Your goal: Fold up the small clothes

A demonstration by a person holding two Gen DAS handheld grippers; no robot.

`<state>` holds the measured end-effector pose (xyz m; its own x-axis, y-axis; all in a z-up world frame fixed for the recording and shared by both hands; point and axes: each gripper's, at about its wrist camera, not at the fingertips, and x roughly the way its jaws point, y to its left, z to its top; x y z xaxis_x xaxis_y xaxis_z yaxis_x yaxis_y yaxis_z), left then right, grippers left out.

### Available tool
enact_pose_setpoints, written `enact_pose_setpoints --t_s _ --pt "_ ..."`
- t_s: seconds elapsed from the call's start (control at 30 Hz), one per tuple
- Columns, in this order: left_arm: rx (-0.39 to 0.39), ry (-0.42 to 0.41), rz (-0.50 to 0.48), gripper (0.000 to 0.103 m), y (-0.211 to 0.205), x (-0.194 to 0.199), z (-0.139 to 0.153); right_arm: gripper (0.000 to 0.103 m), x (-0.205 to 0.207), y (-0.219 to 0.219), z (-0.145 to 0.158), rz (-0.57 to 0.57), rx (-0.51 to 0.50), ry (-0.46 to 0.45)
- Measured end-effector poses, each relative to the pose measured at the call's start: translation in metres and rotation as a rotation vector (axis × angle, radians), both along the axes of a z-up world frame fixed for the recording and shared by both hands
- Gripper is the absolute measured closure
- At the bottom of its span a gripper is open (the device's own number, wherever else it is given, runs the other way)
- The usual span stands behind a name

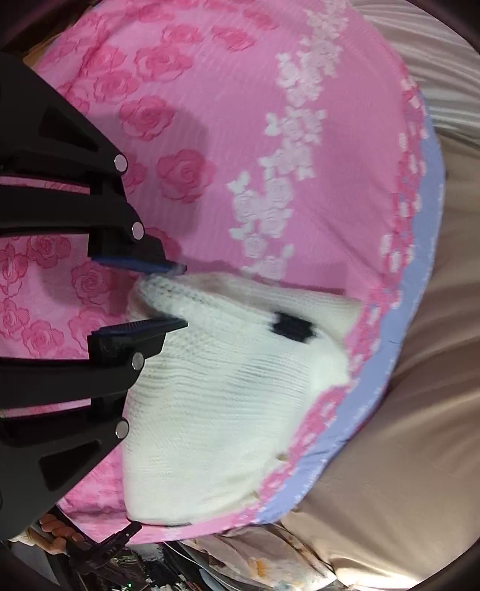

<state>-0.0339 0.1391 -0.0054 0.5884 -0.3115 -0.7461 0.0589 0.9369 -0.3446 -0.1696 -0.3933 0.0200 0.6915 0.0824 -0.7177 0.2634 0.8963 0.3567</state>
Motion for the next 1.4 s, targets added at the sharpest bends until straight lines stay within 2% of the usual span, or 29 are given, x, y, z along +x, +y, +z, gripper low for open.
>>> enact_pose_setpoints --t_s 0.03,0.1,0.13,0.2,0.23,0.3,0.37,0.43,0.47,0.5,0.53,0.57,0.6,0.63,0.73,0.8,0.87,0.93,0.97,1.0,1.07,1.1,1.13,1.17,1.27,1.3,1.33,1.4 --pt "-0.012 -0.034 0.017 0.066 0.004 -0.001 0.011 0.083 0.003 -0.002 0.012 -0.004 -0.019 -0.030" --pt "-0.042 -0.112 0.031 0.046 0.005 0.003 0.033 0.066 0.015 -0.007 0.029 -0.004 -0.023 -0.085" --pt "-0.052 -0.153 0.028 0.037 0.002 0.010 0.045 0.053 0.027 -0.010 0.036 -0.003 -0.013 -0.119" --pt "-0.056 -0.197 -0.004 0.029 -0.010 0.034 0.056 0.049 0.053 -0.014 0.043 0.018 0.000 -0.148" --pt "-0.052 -0.202 -0.016 0.022 -0.017 0.048 0.058 0.049 0.073 -0.015 0.044 0.021 -0.001 -0.141" --pt "-0.030 -0.196 -0.035 0.019 -0.037 0.084 0.054 0.049 0.107 -0.013 0.043 0.052 0.025 -0.126" --pt "-0.015 -0.145 -0.046 0.020 -0.054 0.115 0.042 0.049 0.145 -0.013 0.035 0.073 0.059 -0.093" --pt "-0.044 -0.066 -0.059 0.022 -0.064 0.150 0.026 0.048 0.176 -0.009 0.023 0.092 0.068 -0.039" --pt "-0.042 -0.036 -0.051 0.026 -0.069 0.160 0.019 0.048 0.188 -0.008 0.015 0.093 0.067 -0.005" --pt "-0.032 -0.006 -0.037 0.039 -0.071 0.169 0.012 0.048 0.200 -0.005 0.008 0.100 0.068 0.035" --pt "-0.032 0.014 -0.056 0.048 -0.075 0.178 0.005 0.048 0.210 -0.002 0.000 0.107 0.065 0.067" --pt "-0.026 0.018 -0.066 0.054 -0.077 0.181 0.001 0.059 0.215 0.001 -0.003 0.109 0.046 0.079" --pt "-0.006 0.024 -0.070 0.078 -0.079 0.183 -0.001 0.077 0.219 0.006 -0.001 0.121 0.018 0.073" --pt "0.013 0.023 -0.074 0.096 -0.080 0.185 -0.002 0.094 0.220 0.008 0.003 0.136 0.015 0.058" --pt "0.007 -0.036 -0.037 0.097 -0.070 0.182 0.009 0.095 0.202 0.003 0.046 0.126 0.024 -0.147" --pt "0.028 -0.072 -0.001 0.097 -0.066 0.183 0.015 0.096 0.195 -0.005 0.061 0.093 0.039 -0.205" --pt "0.063 -0.058 0.006 0.097 -0.068 0.188 0.009 0.096 0.208 -0.013 0.043 0.067 0.026 -0.129" --pt "0.086 0.004 0.008 0.098 -0.073 0.200 -0.013 0.096 0.230 -0.014 0.003 0.050 -0.016 0.029" --pt "0.088 -0.008 0.017 0.098 -0.073 0.201 -0.017 0.097 0.237 -0.012 -0.017 0.066 -0.005 0.101" --pt "0.101 -0.019 0.020 0.098 -0.074 0.200 -0.016 0.097 0.236 -0.013 -0.018 0.055 0.013 0.082" --pt "0.112 -0.017 0.020 0.097 -0.075 0.200 -0.012 0.094 0.227 -0.012 0.001 0.027 -0.018 0.044" --pt "0.111 -0.016 0.022 0.094 -0.074 0.200 -0.012 0.091 0.219 -0.010 0.012 -0.018 -0.062 0.016" --pt "0.096 -0.020 0.026 0.093 -0.072 0.196 -0.008 0.079 0.210 -0.006 0.022 -0.044 -0.101 -0.004" --pt "0.083 -0.035 0.038 0.092 -0.070 0.187 -0.001 0.079 0.202 -0.001 0.031 -0.044 -0.120 -0.028" --pt "0.105 -0.108 0.036 0.088 -0.075 0.151 0.023 0.079 0.179 0.038 0.055 0.078 -0.108 -0.108" --pt "0.109 -0.141 0.015 0.079 -0.082 0.136 0.032 0.079 0.174 0.059 0.057 0.151 -0.090 -0.114" --pt "0.110 -0.171 -0.035 0.067 -0.095 0.118 0.039 0.079 0.169 0.085 0.054 0.238 -0.063 -0.116" --pt "0.107 -0.180 -0.154 0.063 -0.121 0.096 0.040 0.079 0.161 0.136 0.041 0.416 0.014 -0.098"
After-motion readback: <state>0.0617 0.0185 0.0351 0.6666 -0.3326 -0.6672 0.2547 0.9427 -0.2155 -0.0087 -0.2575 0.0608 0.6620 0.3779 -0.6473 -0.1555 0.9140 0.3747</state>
